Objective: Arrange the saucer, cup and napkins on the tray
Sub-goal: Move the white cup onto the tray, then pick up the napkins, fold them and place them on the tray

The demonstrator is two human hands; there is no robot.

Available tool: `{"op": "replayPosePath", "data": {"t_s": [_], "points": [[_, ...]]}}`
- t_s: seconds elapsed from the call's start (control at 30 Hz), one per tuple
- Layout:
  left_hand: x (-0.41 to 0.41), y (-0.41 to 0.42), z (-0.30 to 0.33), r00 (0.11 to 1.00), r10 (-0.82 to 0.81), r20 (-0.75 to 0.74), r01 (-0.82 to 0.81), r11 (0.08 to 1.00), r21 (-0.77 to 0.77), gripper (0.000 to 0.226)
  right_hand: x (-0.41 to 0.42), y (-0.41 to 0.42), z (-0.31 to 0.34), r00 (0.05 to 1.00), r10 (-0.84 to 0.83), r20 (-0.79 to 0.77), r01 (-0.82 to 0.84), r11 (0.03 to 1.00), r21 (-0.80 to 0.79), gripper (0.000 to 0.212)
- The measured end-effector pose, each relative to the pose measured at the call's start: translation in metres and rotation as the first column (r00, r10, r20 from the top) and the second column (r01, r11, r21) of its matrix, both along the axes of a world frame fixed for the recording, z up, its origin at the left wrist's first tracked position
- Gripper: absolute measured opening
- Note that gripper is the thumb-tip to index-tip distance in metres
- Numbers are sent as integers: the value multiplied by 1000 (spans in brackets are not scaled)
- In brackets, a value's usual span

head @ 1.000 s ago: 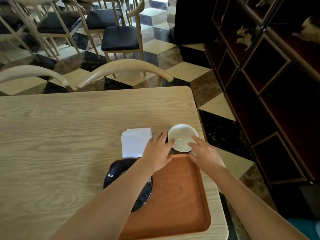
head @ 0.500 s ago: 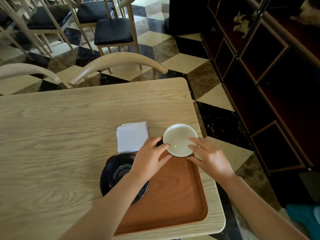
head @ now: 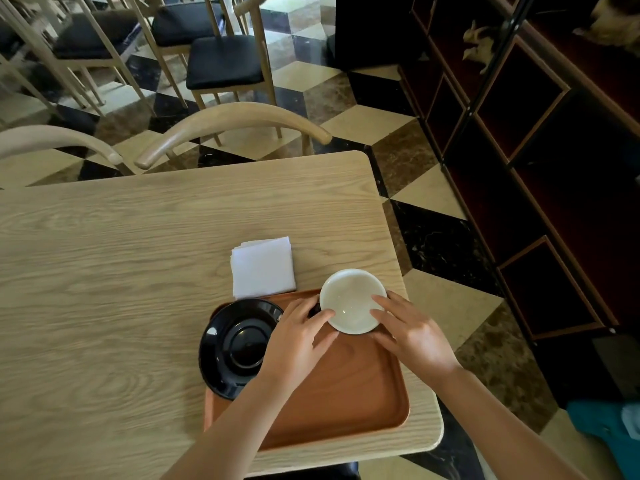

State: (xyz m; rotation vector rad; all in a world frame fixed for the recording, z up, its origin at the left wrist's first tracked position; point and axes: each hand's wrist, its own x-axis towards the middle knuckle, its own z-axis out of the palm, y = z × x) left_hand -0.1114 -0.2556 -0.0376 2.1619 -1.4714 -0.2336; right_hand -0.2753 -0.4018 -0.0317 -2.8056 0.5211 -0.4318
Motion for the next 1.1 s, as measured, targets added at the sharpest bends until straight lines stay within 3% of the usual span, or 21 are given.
{"op": "replayPosePath", "data": {"t_s": [0.37, 0.57, 0.7, 0.8, 0.9, 0.97, 1.1], "points": [[4, 2, 8, 993, -98, 67, 89, 989, 117, 42, 0, -1, 7, 998, -17, -66, 17, 1000, -4, 35], [7, 7, 25, 960, -176, 219, 139, 975, 172, 57, -1, 0, 25, 999, -5, -38, 2, 997, -80, 28], [28, 16, 40, 952, -134, 276, 108, 988, 108, 40, 25, 7, 44, 998, -13, 57, 18, 995, -103, 27], [58, 22, 43, 943, -67, 325, 13, 986, 166, 40, 70, 8, 52, 998, 24, 55, -17, 991, -130, 27], [87, 25, 43, 933, -26, 358, -79, 958, 276, 42, 120, 11, 50, 997, 29, -69, -37, 994, -107, 31], [103, 26, 37, 935, -6, 355, -120, 936, 331, 41, 148, 16, 43, 973, 1, -231, -11, 999, -42, 49], [121, 28, 26, 952, 49, 302, -189, 871, 453, 49, 179, 25, 21, 826, 13, -563, -37, 999, -32, 65]]}}
